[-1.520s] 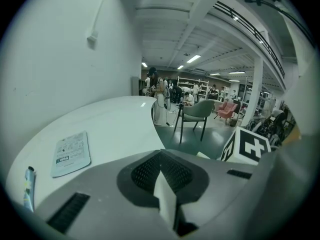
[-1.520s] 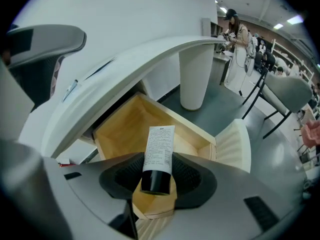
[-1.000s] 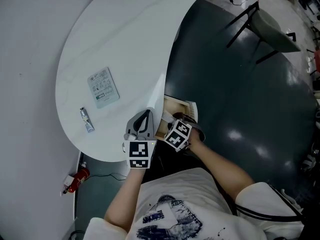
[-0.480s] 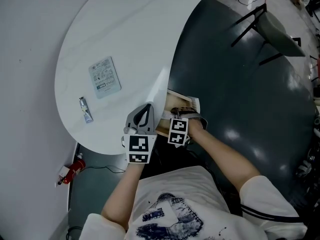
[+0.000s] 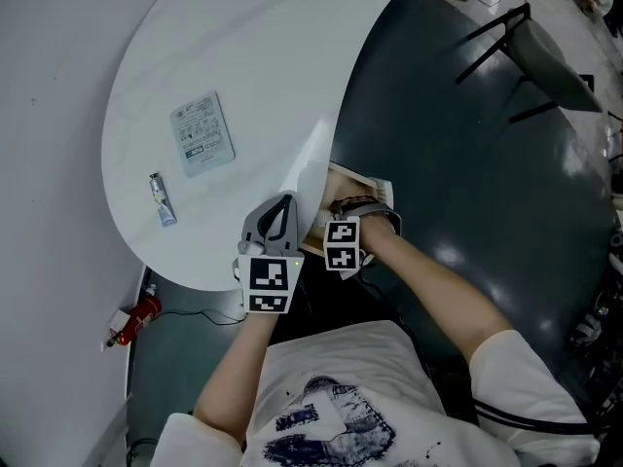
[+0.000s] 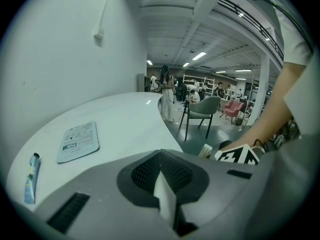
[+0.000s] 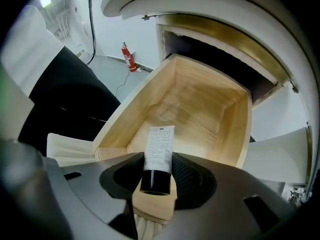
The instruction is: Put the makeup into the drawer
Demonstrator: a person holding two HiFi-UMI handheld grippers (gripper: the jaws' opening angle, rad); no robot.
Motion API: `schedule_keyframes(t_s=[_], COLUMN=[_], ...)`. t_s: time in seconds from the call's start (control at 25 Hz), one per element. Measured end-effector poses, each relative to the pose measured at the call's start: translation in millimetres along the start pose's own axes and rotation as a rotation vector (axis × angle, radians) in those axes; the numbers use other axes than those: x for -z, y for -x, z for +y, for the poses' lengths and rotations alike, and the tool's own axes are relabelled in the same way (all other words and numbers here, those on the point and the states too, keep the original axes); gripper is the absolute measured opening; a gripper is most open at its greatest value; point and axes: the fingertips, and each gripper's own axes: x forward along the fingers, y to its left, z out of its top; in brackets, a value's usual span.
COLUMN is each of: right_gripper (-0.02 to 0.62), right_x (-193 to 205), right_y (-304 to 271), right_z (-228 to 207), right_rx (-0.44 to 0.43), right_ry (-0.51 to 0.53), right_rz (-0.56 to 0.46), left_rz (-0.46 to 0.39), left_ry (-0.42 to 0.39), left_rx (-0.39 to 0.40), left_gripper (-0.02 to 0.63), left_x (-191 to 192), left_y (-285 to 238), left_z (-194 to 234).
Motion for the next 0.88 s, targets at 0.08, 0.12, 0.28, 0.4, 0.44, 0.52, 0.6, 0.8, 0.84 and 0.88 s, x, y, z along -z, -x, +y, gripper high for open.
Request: schedule_keyframes(t_s=[0.08,0.12,0.28,0.4,0.44,0.52,0.6,0.8,0.84,0.88], right_gripper=[0.186,0.186,0.186,0.186,0.186,0.186,0.186,0.186,0.186,0.186], right_x=[1,1,5,7,8,9,11,18,17,17], right_y=[-3,-5,-10,-15,-16,-20,-25,-35,-36,-37], right_z=[5,7,10,9,10,10,8,9,9,9], right_rx=[-0.024,-0.038,-0.061,-0.083,-0.102,-0.123,-0.121,-0.123,-0.121,-0.119], right_ry=[0.046,0.069,0.161,0.203,0.213,0.248,0.286,0.316,0.323,0.329], right_rz=[0.026,0.039,0.092,0.126,0.136,0.155,0.172,0.209,0.211,0.212], left_rz=[0.0,0.0,0.001,0.003,0.005,0.008,0.011,0.02,0.02,0.02], left_ry=[0.001,0.001,0.003,0.011,0.013,0.016,0.016,0.025,0.025,0.025], left_rx=[-0.002,-0.002,-0.006,-0.009,-0.009,-0.012,-0.016,-0.032,-0.034,-0.035], left_gripper=[0.048,0.048,0.048,0.048,0.048,0.048,0.048,0.048,0.048,0.048], left_x=[1,1,3,7,8,11,14,20,20,21], left_y=[1,1,3,5,5,7,7,10,11,11], left_z=[-1,-1,0,2,2,3,5,14,15,17])
